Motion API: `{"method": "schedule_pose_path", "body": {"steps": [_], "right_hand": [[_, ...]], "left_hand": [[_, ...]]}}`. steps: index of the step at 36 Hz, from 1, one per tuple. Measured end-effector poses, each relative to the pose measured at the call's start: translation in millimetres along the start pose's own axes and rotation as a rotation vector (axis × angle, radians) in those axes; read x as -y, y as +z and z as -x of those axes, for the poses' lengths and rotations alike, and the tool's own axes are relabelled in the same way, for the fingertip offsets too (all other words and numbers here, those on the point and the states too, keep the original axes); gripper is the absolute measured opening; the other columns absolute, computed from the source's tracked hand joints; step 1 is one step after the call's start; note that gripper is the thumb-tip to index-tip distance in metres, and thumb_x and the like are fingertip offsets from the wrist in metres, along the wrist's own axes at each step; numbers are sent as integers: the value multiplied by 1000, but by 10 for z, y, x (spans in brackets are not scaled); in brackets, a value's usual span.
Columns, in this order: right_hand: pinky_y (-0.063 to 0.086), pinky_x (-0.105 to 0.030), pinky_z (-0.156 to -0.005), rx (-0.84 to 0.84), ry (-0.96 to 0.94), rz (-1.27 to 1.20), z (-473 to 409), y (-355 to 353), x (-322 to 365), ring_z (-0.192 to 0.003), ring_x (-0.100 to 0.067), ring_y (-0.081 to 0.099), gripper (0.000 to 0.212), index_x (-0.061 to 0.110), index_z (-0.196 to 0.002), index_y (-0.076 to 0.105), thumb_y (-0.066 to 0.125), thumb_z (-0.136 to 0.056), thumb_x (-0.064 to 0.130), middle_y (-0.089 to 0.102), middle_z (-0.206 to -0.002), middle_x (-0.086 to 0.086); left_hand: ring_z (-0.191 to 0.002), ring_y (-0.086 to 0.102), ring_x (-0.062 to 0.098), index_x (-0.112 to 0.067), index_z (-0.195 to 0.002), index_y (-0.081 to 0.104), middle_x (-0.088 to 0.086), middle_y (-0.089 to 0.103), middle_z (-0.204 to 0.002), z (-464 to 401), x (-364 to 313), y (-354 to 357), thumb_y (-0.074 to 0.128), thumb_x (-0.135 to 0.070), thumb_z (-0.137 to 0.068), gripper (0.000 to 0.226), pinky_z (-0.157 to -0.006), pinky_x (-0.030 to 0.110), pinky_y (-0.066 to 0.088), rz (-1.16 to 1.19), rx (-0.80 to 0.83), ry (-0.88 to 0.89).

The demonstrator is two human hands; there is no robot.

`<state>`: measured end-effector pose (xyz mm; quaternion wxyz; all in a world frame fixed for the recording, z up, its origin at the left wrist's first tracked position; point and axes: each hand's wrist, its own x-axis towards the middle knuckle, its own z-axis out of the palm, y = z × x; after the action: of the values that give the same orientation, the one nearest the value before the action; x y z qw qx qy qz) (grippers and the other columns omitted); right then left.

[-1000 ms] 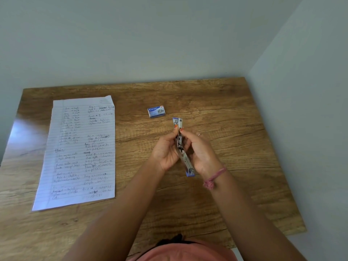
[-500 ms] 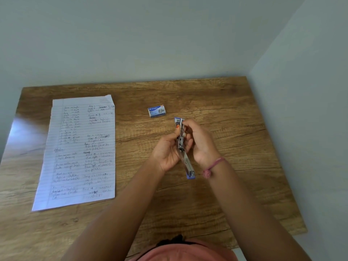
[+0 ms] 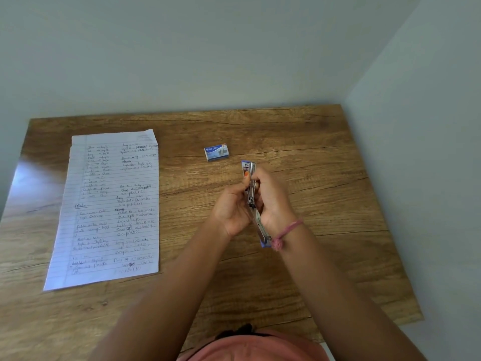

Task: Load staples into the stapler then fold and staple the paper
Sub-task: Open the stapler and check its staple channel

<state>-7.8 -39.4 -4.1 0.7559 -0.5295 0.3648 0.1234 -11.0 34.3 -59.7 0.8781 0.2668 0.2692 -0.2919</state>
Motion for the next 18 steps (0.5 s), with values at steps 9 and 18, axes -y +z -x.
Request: {"method": "schedule_pose_path", "body": {"steps": [9, 18], "right_hand": [[42, -16, -39, 66, 64, -2, 52, -154, -7, -36, -2, 50, 8, 5, -81, 66, 59, -80, 4, 54, -44, 8], [53, -27, -64, 162, -63, 15, 75, -247, -122, -70, -7, 68, 18, 19, -89, 71, 61, -83, 5, 73, -76, 6]], "left_hand": [[-76, 62, 18, -1, -101, 63, 12, 64, -84, 29, -2, 21, 51, -23, -95, 25, -79, 29, 54, 16, -18, 36], [-85, 58, 20, -1, -92, 66, 15, 66, -92, 39, -51, 37, 47, -22, -97, 29, -98, 35, 41, 81, 31, 55]]}}
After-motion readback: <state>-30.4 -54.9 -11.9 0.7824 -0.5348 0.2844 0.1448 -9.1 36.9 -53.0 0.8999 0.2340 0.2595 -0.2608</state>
